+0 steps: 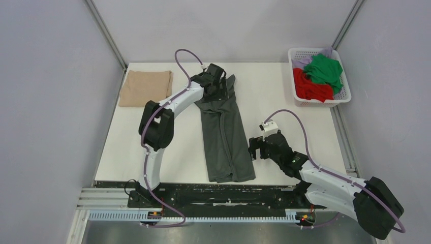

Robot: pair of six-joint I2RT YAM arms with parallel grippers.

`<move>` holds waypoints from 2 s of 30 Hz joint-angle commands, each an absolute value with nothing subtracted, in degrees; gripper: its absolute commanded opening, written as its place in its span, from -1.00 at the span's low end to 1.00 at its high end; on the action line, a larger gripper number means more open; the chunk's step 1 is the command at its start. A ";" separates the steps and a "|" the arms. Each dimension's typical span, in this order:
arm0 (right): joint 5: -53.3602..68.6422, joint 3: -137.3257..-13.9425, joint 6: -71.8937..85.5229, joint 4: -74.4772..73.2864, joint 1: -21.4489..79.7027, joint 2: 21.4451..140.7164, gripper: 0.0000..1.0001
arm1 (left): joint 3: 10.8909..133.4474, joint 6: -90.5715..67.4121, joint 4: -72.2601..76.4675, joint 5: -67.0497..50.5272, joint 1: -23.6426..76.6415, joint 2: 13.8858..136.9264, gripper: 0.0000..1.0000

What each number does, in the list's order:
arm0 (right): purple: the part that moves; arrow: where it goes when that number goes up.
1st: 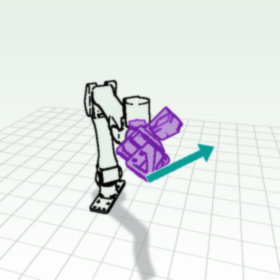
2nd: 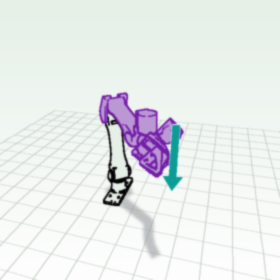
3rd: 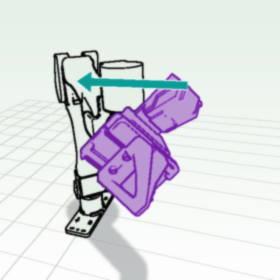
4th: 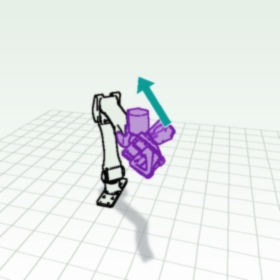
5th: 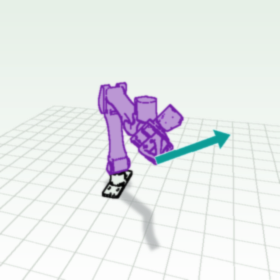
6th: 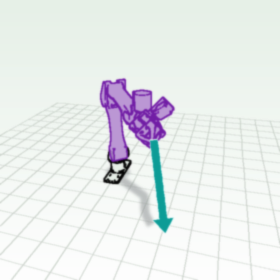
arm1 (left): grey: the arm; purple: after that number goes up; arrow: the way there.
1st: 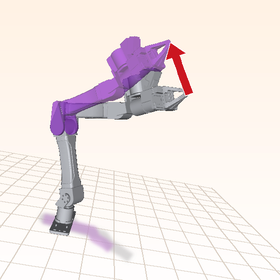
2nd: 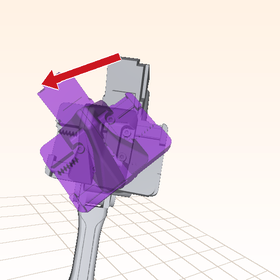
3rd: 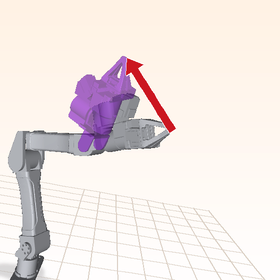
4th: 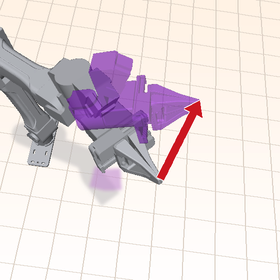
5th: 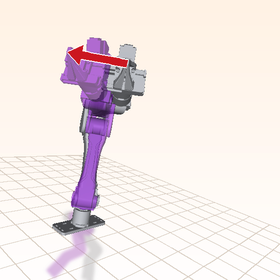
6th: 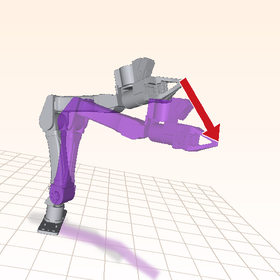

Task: Fold and stack the t-shirts
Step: Rotate the tshirt 80 degrees

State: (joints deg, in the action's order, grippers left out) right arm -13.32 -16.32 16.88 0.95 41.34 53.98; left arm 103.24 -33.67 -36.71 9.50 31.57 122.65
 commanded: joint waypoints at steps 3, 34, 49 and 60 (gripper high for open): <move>-12.47 -28.27 14.98 9.25 38.59 61.74 0.96 | 105.43 -30.37 -31.87 11.08 30.58 120.43 0.99; 1.79 -109.59 7.37 3.25 24.44 140.30 0.26 | 130.69 -45.15 -18.16 -12.30 16.57 149.37 0.99; -3.08 -109.65 0.88 -1.93 22.94 140.65 -0.54 | 130.52 -44.65 -21.62 -9.67 16.26 149.41 0.99; -6.62 -112.29 0.52 2.18 21.41 140.73 -0.92 | 130.56 -43.51 -22.05 -9.51 16.25 149.50 0.99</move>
